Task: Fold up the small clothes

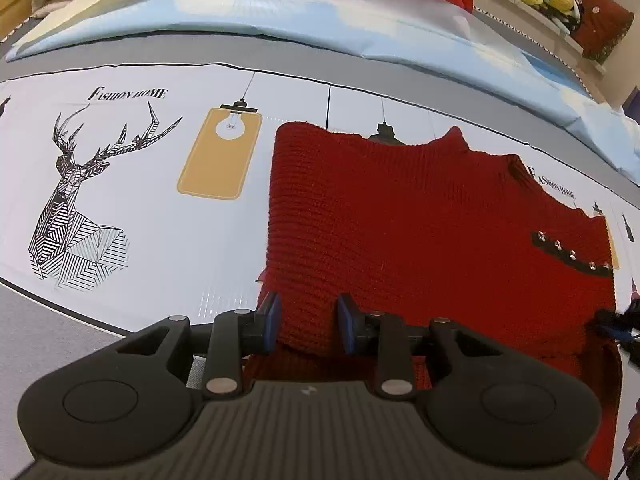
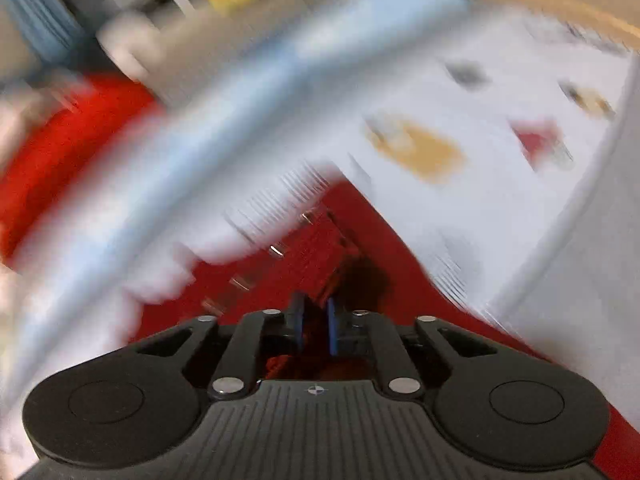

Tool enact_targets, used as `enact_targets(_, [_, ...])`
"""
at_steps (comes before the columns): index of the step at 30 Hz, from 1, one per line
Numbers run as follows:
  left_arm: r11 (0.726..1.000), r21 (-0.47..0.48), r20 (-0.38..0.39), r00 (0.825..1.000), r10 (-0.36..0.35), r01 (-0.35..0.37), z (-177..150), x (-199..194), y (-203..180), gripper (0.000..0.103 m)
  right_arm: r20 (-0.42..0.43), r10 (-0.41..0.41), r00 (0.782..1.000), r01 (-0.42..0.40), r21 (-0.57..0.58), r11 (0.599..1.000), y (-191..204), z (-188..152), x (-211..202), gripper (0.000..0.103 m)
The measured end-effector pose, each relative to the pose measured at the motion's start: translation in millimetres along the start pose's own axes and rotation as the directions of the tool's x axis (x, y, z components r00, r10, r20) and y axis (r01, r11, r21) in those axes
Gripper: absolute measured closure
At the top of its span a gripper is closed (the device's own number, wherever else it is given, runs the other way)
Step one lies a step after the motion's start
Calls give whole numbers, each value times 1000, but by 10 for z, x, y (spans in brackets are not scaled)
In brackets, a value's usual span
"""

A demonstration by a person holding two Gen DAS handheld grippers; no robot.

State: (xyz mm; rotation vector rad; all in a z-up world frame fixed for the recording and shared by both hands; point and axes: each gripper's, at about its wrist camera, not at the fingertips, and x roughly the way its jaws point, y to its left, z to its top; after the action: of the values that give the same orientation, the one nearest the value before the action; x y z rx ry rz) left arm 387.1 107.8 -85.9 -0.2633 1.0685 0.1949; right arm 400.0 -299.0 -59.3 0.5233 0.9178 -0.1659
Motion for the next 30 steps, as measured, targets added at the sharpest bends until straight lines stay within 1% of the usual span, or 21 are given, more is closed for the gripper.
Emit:
enact_targets(1, [1000, -1, -1, 1000, 0, 0, 2, -1, -1, 70, -62, -47, 997, 49, 31, 998, -78, -29, 88, 85])
enact_targets(2, [1000, -2, -1, 1000, -1, 1, 3, 0, -1, 70, -77, -54, 996, 61, 87, 994, -159, -43, 95, 85])
enact_targets(3, [1000, -2, -1, 1000, 0, 0, 2, 3, -3, 70, -58, -38, 998, 44, 118, 992, -189, -29, 46, 85])
enact_targets(5, [1000, 5, 0, 1000, 6, -6, -6, 9, -21, 70, 31, -28, 999, 26, 56, 998, -94, 37, -102, 80])
enact_targets(7, [1000, 12, 2, 1000, 10, -10, -13, 9, -39, 70, 148, -8, 989, 9, -8, 1000, -1, 80, -262, 70])
enact_targets(8, [1000, 14, 2, 1000, 12, -12, -15, 10, -43, 70, 188, -1, 982, 8, -34, 999, 30, 86, -316, 69])
enact_targets(10, [1000, 12, 1, 1000, 13, -13, -16, 17, -43, 69, 218, 28, 976, -9, -88, 996, 62, 81, -340, 66])
enact_targets(11, [1000, 11, 1, 1000, 13, -13, -19, 21, -42, 69, 204, 37, 978, -18, -96, 995, 59, 73, -307, 64])
enact_targets(12, [1000, 12, 1, 1000, 14, -14, -23, 25, -41, 69, 159, 49, 986, -35, -92, 995, 33, 76, -229, 58])
enact_targets(14, [1000, 20, -1, 1000, 17, -17, -32, 34, -46, 69, -24, 39, 999, -40, -75, 996, -24, 48, 66, 56])
enact_targets(15, [1000, 24, -1, 1000, 19, -19, -33, 36, -47, 68, -95, 12, 995, -18, -61, 998, -62, 14, 190, 56])
enact_targets(16, [999, 26, -1, 1000, 20, -20, -34, 36, -47, 68, -132, -11, 991, 7, -34, 999, -126, -21, 261, 57])
enact_targets(17, [1000, 25, -1, 1000, 19, -19, -35, 35, -44, 68, -121, -4, 993, 2, -12, 1000, -163, -33, 256, 57])
enact_targets(19, [1000, 25, -1, 1000, 19, -19, -36, 29, -44, 68, -103, -2, 995, -1, -36, 999, -96, -3, 197, 56])
enact_targets(22, [999, 30, 5, 1000, 16, -16, -54, 34, -52, 68, -42, 28, 999, -31, -54, 998, -26, 44, 72, 55])
enact_targets(23, [999, 39, 3, 1000, 19, -19, -72, 69, -52, 67, -45, 26, 999, -28, -51, 998, -26, 52, 80, 55])
enact_targets(25, [998, 60, -8, 999, 35, -34, -108, 124, -47, 63, -95, 7, 995, -9, -24, 1000, -85, 25, 166, 55])
enact_targets(26, [997, 66, -14, 999, 37, -36, -116, 125, -48, 63, -117, -13, 993, 13, 3, 1000, -143, 7, 209, 56])
enact_targets(27, [997, 63, -18, 999, 34, -33, -118, 113, -40, 63, -128, -6, 992, 10, 27, 1000, -192, 6, 217, 56])
enact_targets(29, [999, 44, -4, 1000, 15, -14, -102, 8, -14, 63, -112, -5, 994, 6, 12, 1000, -167, 44, 122, 56])
enact_targets(30, [999, 44, 25, 1000, -2, 1, -90, -90, -15, 63, -97, -7, 995, 6, -13, 1000, -135, 50, 47, 55])
